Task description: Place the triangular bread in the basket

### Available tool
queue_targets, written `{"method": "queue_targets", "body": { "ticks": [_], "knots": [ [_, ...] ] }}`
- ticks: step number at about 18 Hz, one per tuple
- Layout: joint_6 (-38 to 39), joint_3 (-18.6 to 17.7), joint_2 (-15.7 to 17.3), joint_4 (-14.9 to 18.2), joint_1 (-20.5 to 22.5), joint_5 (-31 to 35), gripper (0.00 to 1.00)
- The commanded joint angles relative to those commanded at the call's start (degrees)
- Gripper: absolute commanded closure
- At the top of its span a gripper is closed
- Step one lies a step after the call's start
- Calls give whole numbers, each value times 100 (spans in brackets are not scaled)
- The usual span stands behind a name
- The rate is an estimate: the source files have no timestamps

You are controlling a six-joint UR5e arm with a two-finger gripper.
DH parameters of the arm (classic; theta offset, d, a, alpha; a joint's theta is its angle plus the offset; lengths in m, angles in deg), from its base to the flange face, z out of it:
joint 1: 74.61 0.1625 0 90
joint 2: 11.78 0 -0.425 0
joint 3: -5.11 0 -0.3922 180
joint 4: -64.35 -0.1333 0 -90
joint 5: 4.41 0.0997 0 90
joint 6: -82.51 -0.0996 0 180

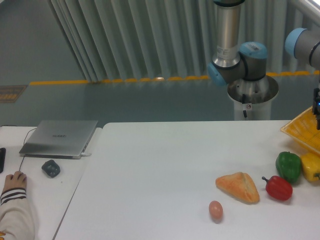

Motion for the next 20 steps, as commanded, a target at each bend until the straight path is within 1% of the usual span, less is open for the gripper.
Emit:
{"method": "queue_targets", "body": {
  "ticks": [5,10,13,15,17,20],
  "knots": [
    [9,9,9,18,18,-17,0],
    [254,-9,9,9,-9,18,0],
    [789,0,9,17,-44,-17,0],
    [1054,35,-9,-17,-193,-18,0],
    [1142,35,-53,-184,-211,-26,0],
    [1510,44,-97,-281,-316,-26,0]
  ]
}}
